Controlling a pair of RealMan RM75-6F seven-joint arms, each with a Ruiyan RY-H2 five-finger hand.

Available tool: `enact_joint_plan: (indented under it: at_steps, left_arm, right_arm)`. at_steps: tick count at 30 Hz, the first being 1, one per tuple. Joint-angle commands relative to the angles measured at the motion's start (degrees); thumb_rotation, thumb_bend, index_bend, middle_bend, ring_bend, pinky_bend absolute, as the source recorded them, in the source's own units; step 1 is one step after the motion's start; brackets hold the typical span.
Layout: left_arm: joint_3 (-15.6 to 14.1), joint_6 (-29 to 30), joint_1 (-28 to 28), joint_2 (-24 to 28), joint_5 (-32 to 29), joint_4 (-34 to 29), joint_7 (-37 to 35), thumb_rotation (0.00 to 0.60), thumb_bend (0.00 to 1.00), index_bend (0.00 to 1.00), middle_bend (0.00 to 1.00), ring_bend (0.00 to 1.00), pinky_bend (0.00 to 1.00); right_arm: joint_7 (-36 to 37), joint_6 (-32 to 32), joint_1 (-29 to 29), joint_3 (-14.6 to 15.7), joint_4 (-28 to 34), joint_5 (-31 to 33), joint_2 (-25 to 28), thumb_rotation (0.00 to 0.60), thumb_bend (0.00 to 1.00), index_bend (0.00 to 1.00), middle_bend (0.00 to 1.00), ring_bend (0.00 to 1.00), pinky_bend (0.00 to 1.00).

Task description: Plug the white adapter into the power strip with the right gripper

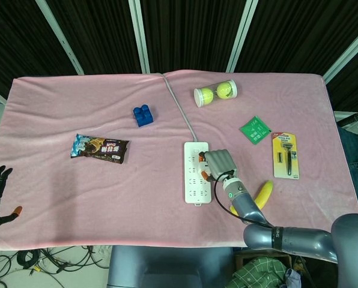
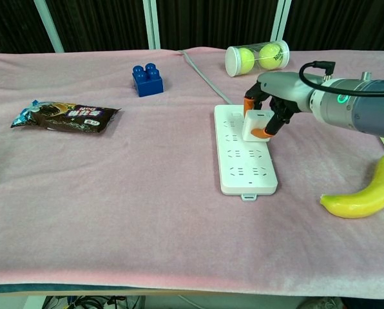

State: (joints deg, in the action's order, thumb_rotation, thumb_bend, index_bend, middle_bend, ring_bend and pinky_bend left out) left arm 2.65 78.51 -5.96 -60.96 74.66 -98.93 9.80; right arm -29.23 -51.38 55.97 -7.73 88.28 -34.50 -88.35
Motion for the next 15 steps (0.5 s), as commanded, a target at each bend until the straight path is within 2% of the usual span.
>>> enact_joint_plan:
  at_steps: [1, 15]
  left_arm:
    - [0.01, 0.01, 0.00, 0.01, 0.00, 0.00, -0.01, 0.600, 0.24, 0.00, 0.00, 0.00, 0.00]
    - [0.00, -0.16, -0.06, 0.11, -0.12, -0.08, -0.11, 0.600, 0.24, 0.00, 0.00, 0.00, 0.00]
  right_arm:
    - [0.08, 0.18, -0.10, 0.10, -0.18, -0.10, -0.18, 0.600, 0.39, 0.86, 0.77, 0.76, 0.58]
    - [-0.49, 1.12, -0.34, 0.74, -1.33, 1.54, -0.76, 0.600, 0.41, 0.88, 0.79, 0.78, 0.59]
